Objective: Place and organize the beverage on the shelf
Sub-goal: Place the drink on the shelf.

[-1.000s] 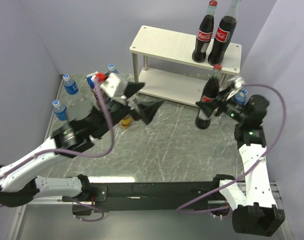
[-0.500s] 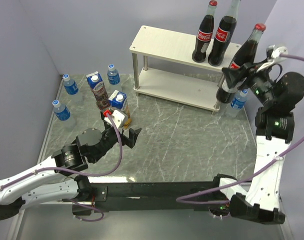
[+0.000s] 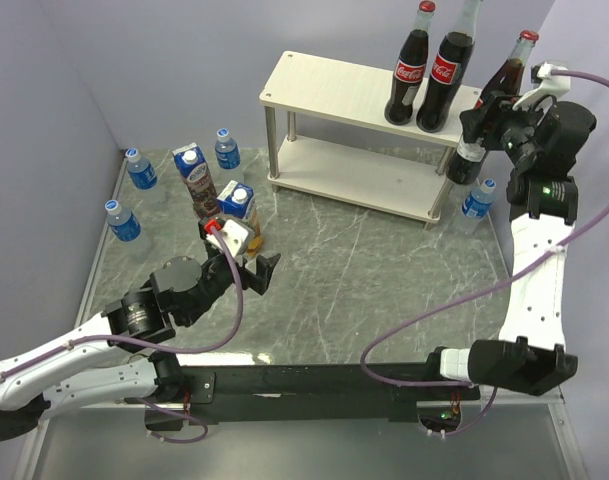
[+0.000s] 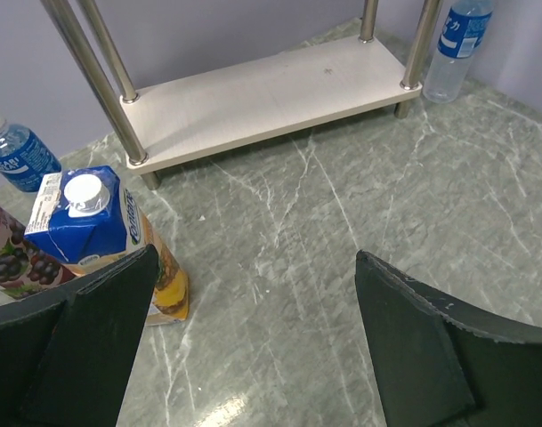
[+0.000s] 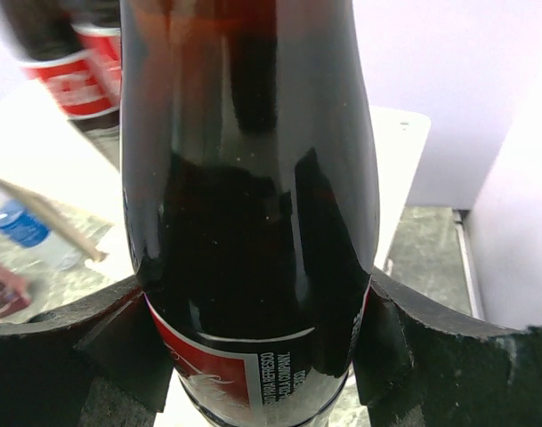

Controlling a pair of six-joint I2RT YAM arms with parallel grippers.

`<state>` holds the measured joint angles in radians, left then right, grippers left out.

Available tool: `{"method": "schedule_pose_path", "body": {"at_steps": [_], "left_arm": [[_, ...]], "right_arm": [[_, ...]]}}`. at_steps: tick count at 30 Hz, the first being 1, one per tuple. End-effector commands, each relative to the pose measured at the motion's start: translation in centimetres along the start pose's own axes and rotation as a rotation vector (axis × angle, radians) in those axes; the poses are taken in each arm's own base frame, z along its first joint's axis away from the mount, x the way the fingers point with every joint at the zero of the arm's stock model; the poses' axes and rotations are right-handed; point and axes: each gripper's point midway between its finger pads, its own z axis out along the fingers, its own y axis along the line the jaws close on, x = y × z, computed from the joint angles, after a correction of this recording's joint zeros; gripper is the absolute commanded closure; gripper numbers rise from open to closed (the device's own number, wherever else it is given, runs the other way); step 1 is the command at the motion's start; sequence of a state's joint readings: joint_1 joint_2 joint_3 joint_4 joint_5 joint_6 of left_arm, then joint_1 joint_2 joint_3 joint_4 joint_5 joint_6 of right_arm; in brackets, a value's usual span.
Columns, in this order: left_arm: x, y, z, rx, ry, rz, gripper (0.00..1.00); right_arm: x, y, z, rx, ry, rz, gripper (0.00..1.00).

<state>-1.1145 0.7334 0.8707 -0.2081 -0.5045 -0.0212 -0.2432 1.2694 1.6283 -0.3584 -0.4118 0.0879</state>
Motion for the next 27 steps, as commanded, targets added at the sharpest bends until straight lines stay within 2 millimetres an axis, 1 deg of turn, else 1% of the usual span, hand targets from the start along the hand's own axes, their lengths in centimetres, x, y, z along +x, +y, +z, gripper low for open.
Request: {"method": "schedule_pose_path", "body": {"at_steps": [1, 4, 6, 10, 12, 14, 19, 21, 23, 27], "left_arm": [[-0.3, 0.3, 0.2, -0.021, -0.008, 0.006, 0.03], [0.0, 0.5, 0.3, -0.029, -0.002, 0.043, 0.03], [0.1, 0.5, 0.4, -0.032, 0.003, 0.047, 0.02], [0.3, 0.5, 0.5, -0.036, 0.009, 0.053, 0.03], [0.4, 0.5, 0.6, -0.036, 0.013, 0.057, 0.02], [0.5, 0.5, 0.6, -0.036, 0.014, 0.058, 0.02], [0.6, 0.5, 0.7, -0.039, 0.017, 0.06, 0.02], [0.6, 0.5, 0.7, -0.04, 0.017, 0.061, 0.02], [0.7, 0.5, 0.7, -0.039, 0.017, 0.061, 0.02], [0.8, 0.4, 0.8, -0.037, 0.022, 0.064, 0.02]], "right_arm": [[-14.9, 2.1, -3.9, 0.011, -0.463, -0.174, 1.0], [-15.9, 1.8, -3.6, 0.023, -0.481, -0.178, 1.0], [-16.1, 1.9, -3.4, 0.02, -0.484, -0.175, 1.0], [-17.2, 2.6, -4.0, 0.0, -0.503, -0.171, 1.0], [-17.5, 2.5, -4.0, 0.002, -0.512, -0.171, 1.0], [-18.4, 2.7, -4.3, 0.003, -0.534, -0.179, 1.0], [-19.3, 1.9, -3.5, 0.028, -0.571, -0.188, 1.0], [-18.9, 1.4, -3.0, 0.041, -0.562, -0.182, 1.0], [-19.2, 1.2, -2.7, 0.044, -0.588, -0.185, 1.0], [-18.7, 0.5, -1.6, 0.056, -0.598, -0.175, 1.0]]}}
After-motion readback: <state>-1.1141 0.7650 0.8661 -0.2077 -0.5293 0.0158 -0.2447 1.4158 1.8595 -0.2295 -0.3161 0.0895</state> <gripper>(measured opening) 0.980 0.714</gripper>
